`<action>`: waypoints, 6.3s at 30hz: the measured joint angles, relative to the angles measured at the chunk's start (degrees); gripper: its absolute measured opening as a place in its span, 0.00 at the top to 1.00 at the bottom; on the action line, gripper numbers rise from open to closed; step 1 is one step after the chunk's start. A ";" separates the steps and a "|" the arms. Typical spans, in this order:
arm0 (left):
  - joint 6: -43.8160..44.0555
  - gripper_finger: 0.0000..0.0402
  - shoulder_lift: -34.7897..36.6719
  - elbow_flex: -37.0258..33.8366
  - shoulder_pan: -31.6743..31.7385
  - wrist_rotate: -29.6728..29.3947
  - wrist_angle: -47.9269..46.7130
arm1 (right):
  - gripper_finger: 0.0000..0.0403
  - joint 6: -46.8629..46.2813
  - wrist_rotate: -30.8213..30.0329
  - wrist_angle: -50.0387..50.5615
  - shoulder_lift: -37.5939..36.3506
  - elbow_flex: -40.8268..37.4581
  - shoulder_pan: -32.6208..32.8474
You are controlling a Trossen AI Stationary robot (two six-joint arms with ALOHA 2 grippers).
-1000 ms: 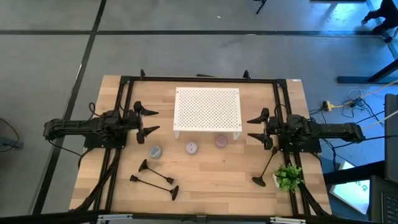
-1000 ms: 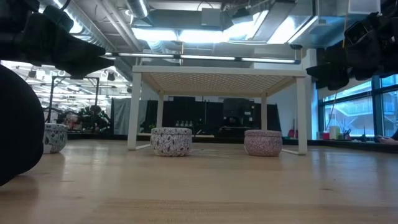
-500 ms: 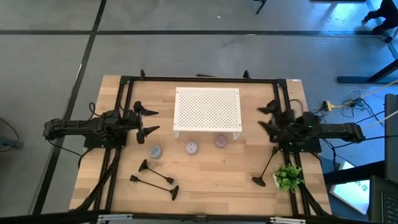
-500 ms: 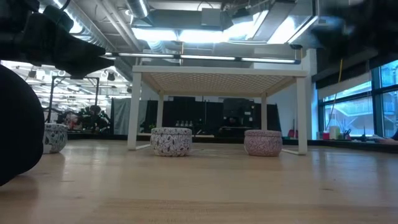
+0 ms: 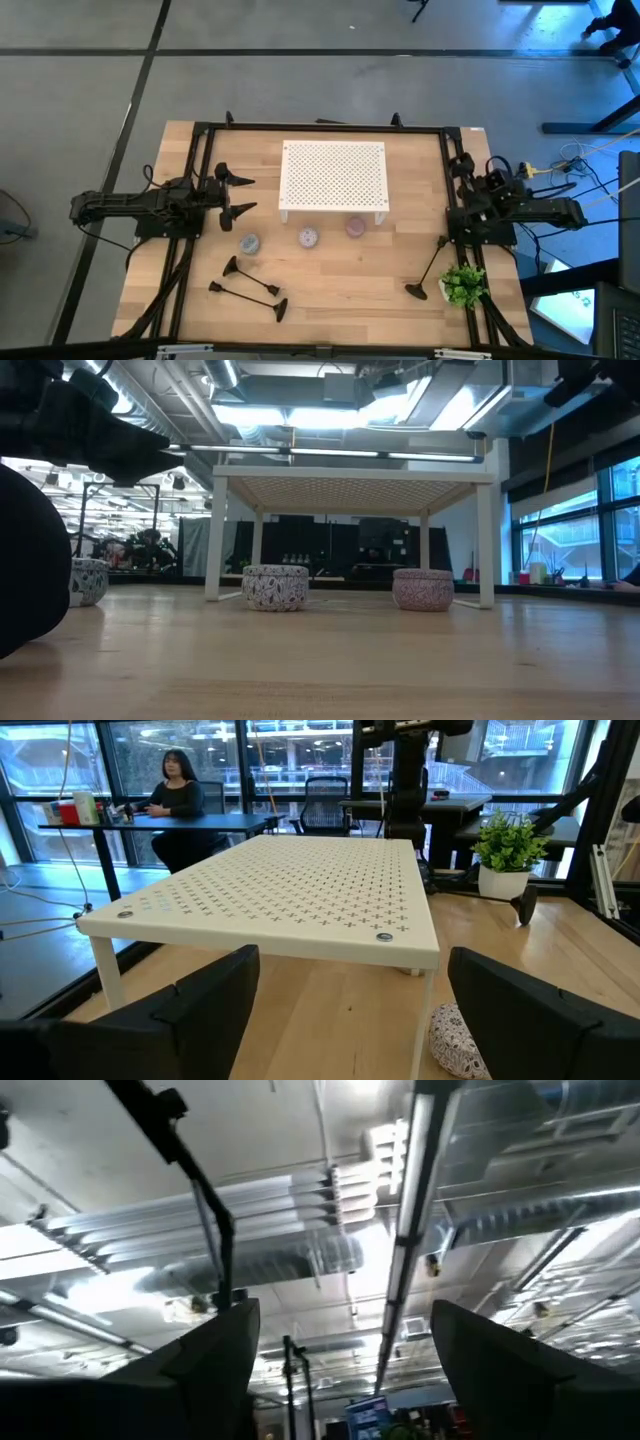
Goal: Pick & Place candle stick holders
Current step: Put the pink scented candle on the shelf
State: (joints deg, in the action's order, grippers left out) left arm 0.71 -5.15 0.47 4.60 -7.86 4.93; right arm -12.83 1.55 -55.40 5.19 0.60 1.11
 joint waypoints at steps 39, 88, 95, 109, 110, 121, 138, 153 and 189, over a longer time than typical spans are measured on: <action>0.00 0.20 0.02 0.02 0.00 0.00 0.00 | 0.26 8.01 18.31 33.26 37.35 29.31 9.43; 0.00 0.20 0.02 0.00 0.00 -0.02 -0.02 | 0.26 -63.41 -50.09 88.80 97.25 67.43 34.94; 0.00 0.20 0.01 0.00 0.01 -0.01 -0.02 | 0.26 -71.14 -40.56 101.98 97.35 72.26 33.77; 0.00 0.20 0.00 0.01 0.01 -0.01 -0.02 | 0.26 -75.32 -34.29 104.01 102.49 72.24 29.98; 0.00 0.20 0.00 0.00 0.02 0.00 0.00 | 0.26 -75.06 -34.40 104.04 102.49 72.24 29.97; 0.02 0.20 0.00 0.02 0.00 0.00 -0.02 | 0.26 -70.28 -32.62 104.53 102.49 72.24 29.83; 0.00 0.20 0.00 0.00 0.00 0.00 -0.02 | 0.18 -54.37 -40.81 103.35 103.61 72.23 29.98; 0.01 0.20 0.01 0.00 0.01 -0.01 0.00 | 0.01 -59.99 -47.95 102.13 109.28 72.19 30.13; 0.00 0.20 0.00 0.02 0.00 0.00 -0.09 | 0.01 -75.24 -41.27 102.95 114.71 72.30 22.13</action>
State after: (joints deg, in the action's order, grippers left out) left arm 0.71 -5.15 0.49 4.60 -7.86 4.84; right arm -88.07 -39.71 47.55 119.90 72.90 23.24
